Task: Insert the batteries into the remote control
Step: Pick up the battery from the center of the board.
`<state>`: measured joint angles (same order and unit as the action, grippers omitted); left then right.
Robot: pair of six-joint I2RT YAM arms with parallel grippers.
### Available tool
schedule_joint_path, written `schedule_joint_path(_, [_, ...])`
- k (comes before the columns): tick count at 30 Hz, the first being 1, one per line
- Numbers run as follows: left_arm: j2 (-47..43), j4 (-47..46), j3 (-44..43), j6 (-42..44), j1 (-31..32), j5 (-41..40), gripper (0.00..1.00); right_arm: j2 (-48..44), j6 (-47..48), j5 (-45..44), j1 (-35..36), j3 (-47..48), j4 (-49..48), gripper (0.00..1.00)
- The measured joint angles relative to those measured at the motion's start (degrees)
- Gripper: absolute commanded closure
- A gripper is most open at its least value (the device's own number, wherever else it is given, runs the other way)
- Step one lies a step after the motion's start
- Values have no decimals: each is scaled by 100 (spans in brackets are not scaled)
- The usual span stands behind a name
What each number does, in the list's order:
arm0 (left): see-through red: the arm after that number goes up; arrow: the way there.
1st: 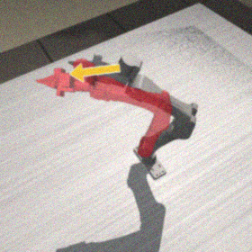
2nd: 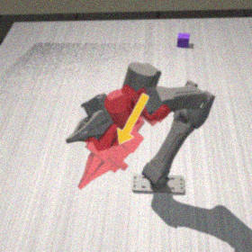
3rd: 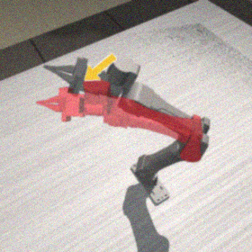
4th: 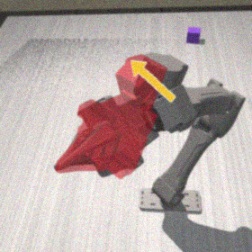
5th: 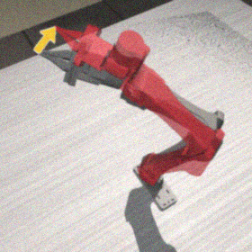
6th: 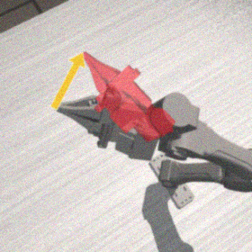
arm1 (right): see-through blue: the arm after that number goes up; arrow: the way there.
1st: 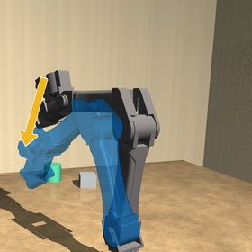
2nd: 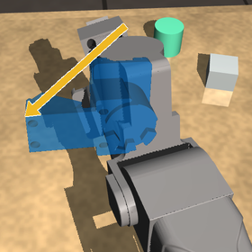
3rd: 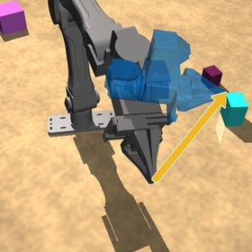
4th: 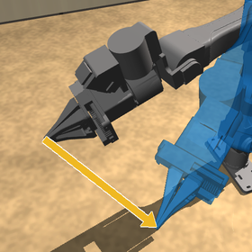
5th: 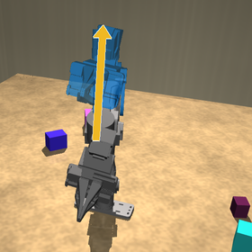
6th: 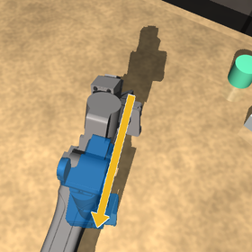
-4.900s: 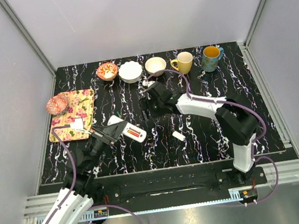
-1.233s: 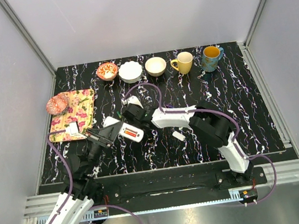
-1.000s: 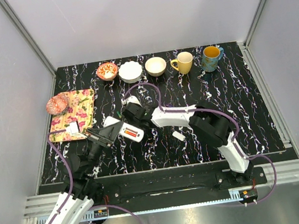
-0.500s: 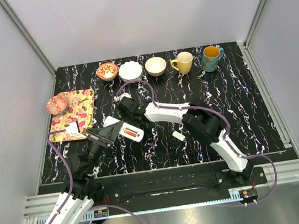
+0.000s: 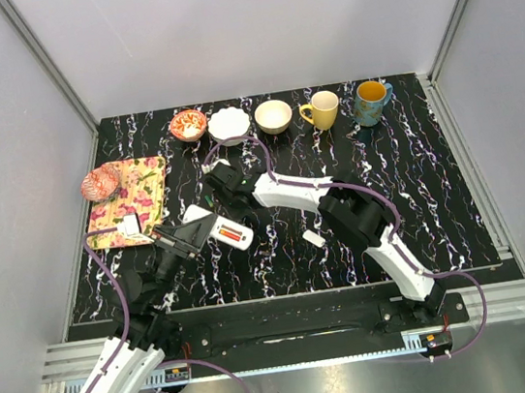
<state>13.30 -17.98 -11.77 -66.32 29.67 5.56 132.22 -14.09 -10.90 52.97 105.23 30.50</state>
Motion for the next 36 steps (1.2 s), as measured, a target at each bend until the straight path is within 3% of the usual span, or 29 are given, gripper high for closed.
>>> schedule_joint_path(11, [37,-22,20,-15,0,7,100,157,35,7,0,286,173,58])
schedule_joint_path(21, [37,-24,20,-17,0,7,100,197,35,52,0,361,212,77])
schedule_joint_path(25, [37,-24,20,-17,0,7,100,197,35,48,0,345,197,100])
schedule_joint_path(31, [37,-24,20,-17,0,7,100,166,-33,48,-17,284,157,100])
schedule_joint_path(36, [90,-125,20,-15,0,9,100,-293,-393,203,-223,-417,55,100])
